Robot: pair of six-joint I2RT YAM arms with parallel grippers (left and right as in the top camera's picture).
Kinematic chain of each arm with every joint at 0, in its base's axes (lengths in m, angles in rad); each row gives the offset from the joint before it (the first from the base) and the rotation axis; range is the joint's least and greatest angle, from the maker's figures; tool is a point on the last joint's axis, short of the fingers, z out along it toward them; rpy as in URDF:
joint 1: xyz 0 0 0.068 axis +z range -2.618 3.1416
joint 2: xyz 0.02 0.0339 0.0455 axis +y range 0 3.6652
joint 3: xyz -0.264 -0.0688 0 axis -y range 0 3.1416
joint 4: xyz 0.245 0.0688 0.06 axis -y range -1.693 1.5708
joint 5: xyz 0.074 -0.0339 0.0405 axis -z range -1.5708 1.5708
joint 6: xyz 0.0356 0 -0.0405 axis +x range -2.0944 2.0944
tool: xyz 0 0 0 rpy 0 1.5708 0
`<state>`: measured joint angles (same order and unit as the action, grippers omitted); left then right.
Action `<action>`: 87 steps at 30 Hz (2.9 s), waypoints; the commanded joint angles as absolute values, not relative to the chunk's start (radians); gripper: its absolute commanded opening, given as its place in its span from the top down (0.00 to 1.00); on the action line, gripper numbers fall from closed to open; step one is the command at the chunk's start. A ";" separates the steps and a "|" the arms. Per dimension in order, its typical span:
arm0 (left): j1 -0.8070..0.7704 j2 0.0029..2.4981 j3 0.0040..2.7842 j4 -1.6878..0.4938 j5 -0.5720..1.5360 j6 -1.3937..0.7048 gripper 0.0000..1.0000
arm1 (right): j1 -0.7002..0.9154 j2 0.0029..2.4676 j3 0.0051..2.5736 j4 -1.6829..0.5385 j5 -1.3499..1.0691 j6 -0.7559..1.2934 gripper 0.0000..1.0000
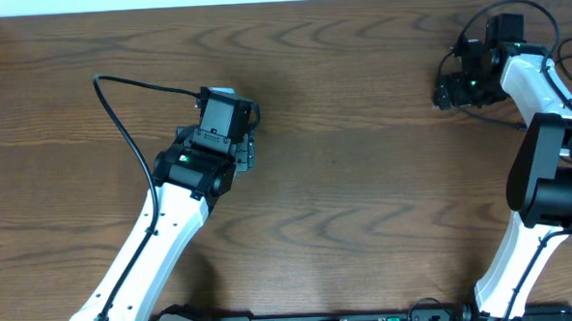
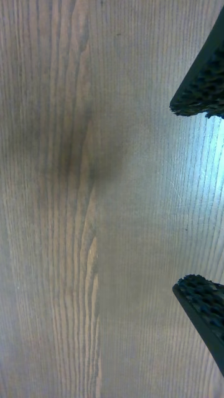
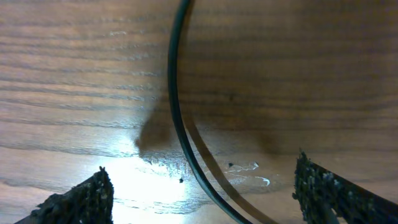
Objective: Untangle cables
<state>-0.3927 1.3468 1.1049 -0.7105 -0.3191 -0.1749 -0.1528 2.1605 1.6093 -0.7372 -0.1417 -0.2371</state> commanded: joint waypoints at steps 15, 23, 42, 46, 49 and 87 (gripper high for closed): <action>-0.388 1.353 1.099 -0.714 -0.322 -0.161 0.17 | -0.124 2.206 1.600 -0.757 -0.068 -0.270 0.11; -0.388 1.353 1.099 -0.714 -0.322 -0.161 0.17 | -0.123 2.207 1.552 -0.736 -0.051 -0.271 0.17; -0.388 1.353 1.099 -0.714 -0.322 -0.161 0.17 | -0.122 2.207 1.540 -0.739 -0.051 -0.265 0.98; -0.388 1.353 1.099 -0.714 -0.322 -0.161 0.17 | -0.123 2.207 1.540 -0.741 -0.051 -0.258 0.99; -0.388 1.353 1.099 -0.714 -0.322 -0.161 0.17 | -0.125 2.206 1.542 -0.740 -0.052 -0.224 0.99; -0.388 1.353 1.099 -0.714 -0.322 -0.161 0.17 | -0.580 1.610 1.658 -0.809 0.054 0.015 0.99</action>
<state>-0.3927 1.3468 1.1049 -0.7105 -0.3191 -0.1749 -0.5159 1.6127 1.6501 -0.8055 0.0162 -0.0135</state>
